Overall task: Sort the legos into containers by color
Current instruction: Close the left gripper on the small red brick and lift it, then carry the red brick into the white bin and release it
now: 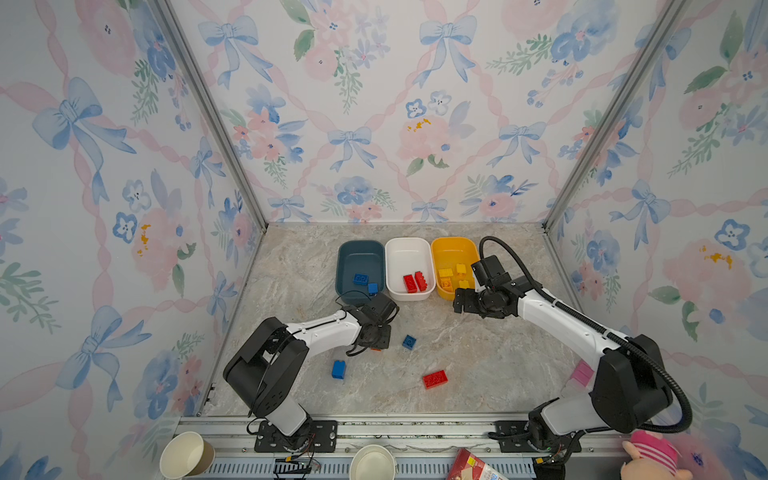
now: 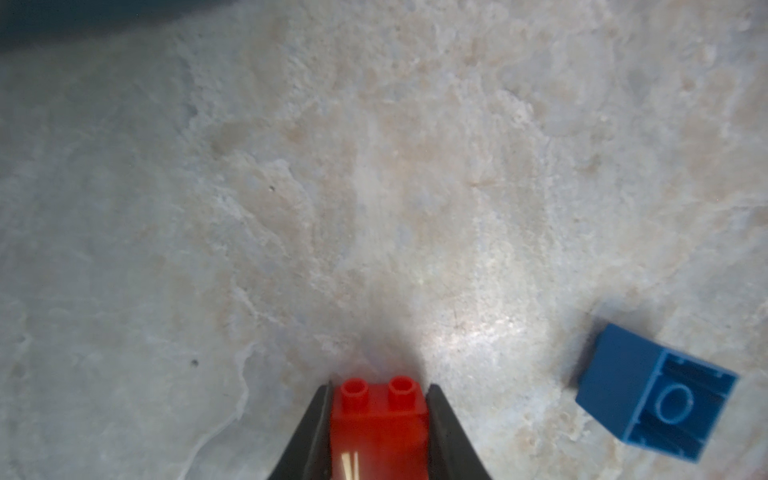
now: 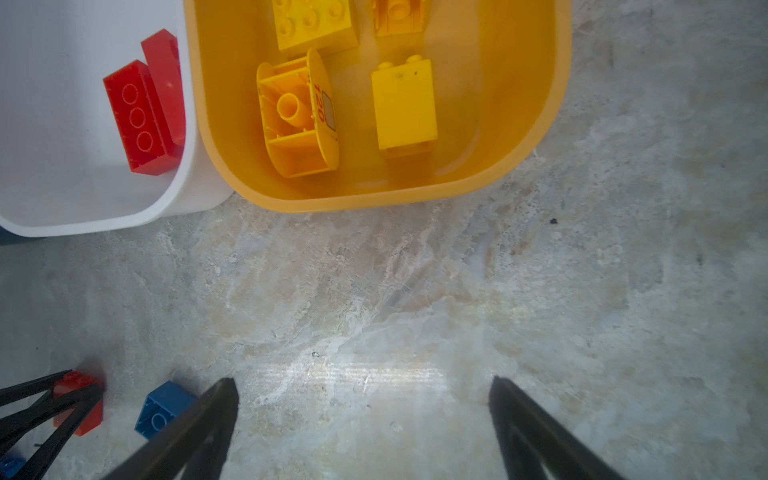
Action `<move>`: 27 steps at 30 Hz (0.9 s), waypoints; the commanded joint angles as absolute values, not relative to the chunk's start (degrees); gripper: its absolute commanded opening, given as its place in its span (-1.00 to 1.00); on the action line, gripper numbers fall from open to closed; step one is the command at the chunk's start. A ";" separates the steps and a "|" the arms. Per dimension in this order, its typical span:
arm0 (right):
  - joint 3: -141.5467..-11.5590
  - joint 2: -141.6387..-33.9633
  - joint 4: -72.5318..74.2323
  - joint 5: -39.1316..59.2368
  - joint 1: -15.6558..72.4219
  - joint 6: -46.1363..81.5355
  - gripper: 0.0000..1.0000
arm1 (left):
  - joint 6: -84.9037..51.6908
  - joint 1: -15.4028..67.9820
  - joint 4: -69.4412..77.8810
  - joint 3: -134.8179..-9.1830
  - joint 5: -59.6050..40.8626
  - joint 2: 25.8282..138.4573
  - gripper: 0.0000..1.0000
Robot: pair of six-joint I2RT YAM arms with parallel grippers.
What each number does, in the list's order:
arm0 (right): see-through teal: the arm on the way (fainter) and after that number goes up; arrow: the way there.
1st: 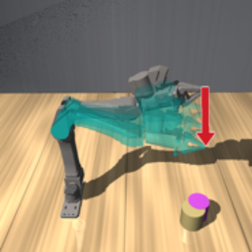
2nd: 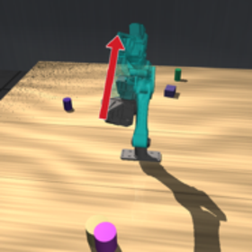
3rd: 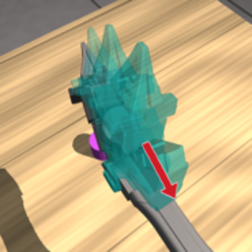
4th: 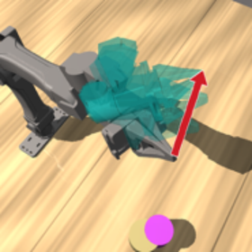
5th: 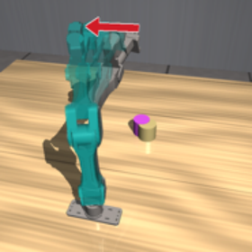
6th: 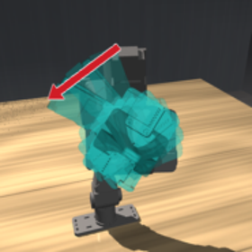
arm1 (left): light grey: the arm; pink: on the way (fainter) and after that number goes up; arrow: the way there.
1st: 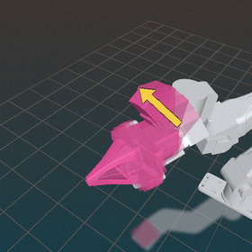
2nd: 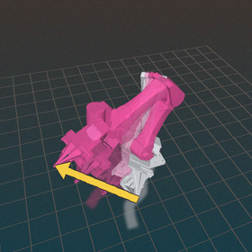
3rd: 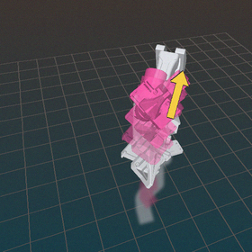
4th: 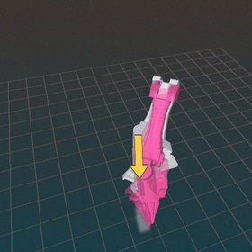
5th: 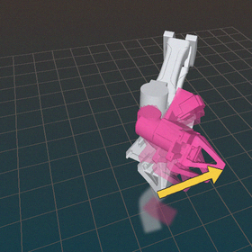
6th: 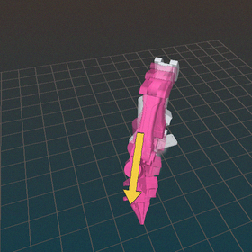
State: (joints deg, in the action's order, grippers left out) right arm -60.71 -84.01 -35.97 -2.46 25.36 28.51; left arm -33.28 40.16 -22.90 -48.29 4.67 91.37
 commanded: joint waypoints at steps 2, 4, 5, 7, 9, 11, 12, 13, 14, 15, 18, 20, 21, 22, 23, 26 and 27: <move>-59.45 -81.94 -37.19 -3.82 25.80 29.26 0.94 | -33.96 40.52 -25.06 -50.45 4.54 90.62 -0.44; -59.33 -81.44 -37.34 -3.91 25.68 29.21 0.94 | -34.00 40.52 -25.11 -51.74 4.85 89.64 -0.44; -59.20 -81.09 -37.46 -3.95 25.62 29.27 0.94 | -34.00 40.52 -25.06 -52.61 5.13 89.10 -0.45; -58.94 -80.54 -37.69 -4.07 25.37 29.27 0.94 | -33.56 40.52 -25.05 -54.45 5.64 88.46 -0.45; -58.75 -80.01 -37.79 -4.04 25.17 29.27 0.94 | -33.18 40.47 -25.39 -56.63 6.50 88.28 -0.45; -58.61 -79.47 -38.01 -4.04 25.06 29.37 0.94 | -32.81 40.35 -25.44 -59.00 6.70 88.64 -0.45; -58.60 -79.17 -38.05 -4.04 25.06 29.49 0.94 | -32.64 40.27 -25.40 -60.11 6.68 89.01 -0.46; -58.54 -78.89 -38.16 -4.04 25.03 29.54 0.94 | -32.45 40.17 -25.41 -61.46 6.55 89.65 -0.46; -58.40 -78.55 -38.15 -4.13 24.97 29.69 0.95 | -32.35 40.04 -25.42 -62.87 6.38 90.30 -0.46; -58.26 -78.29 -38.27 -4.13 24.99 29.81 0.94 | -32.08 39.92 -25.42 -64.11 6.35 90.88 -0.45; -57.94 -77.46 -38.28 -4.35 25.00 30.32 0.94 | -31.04 39.28 -25.31 -68.72 6.33 93.58 -0.46; -57.83 -77.05 -38.43 -4.44 24.98 30.58 0.94 | -29.99 38.65 -25.32 -72.57 6.45 96.26 -0.46; -57.75 -76.80 -38.41 -4.47 24.98 30.67 0.94 | -29.50 38.42 -25.31 -74.34 6.46 97.42 -0.46; -57.79 -76.60 -38.55 -4.55 24.98 30.71 0.94 | -28.96 38.01 -25.33 -76.44 6.47 98.88 -0.46; -57.67 -76.49 -38.56 -4.64 24.99 30.84 0.94 | -28.54 37.57 -25.33 -78.48 6.65 100.28 -0.46; -57.55 -76.05 -38.66 -4.74 25.00 31.10 0.94 | -27.52 36.28 -25.34 -83.67 7.01 104.62 -0.47; -57.58 -75.90 -38.67 -4.82 24.96 31.24 0.94 | -27.38 35.84 -25.31 -85.11 7.27 105.87 -0.47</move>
